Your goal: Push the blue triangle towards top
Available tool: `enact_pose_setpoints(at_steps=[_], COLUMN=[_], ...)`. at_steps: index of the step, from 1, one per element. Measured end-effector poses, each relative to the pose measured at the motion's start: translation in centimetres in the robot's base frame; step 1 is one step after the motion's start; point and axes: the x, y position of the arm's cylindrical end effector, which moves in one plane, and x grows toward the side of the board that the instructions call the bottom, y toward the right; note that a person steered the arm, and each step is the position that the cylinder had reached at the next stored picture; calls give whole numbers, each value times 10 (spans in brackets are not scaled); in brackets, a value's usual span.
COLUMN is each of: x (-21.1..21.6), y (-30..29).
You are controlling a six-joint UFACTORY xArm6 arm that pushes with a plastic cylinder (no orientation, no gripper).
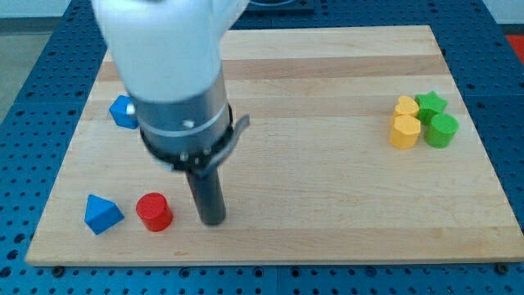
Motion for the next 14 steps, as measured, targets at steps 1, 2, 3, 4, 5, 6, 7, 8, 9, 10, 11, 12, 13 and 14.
enact_pose_setpoints(at_steps=[1,2,3,4,5,6,7,8,9,10,11,12,13,14], x=[32,33,33,32,24,9,0,-10,-21,-33,-49,-60,-68,-75], y=[-4,-28,-70,-107,-134,-148,-148,-148,-148,-148,-148,-148,-147,-145])
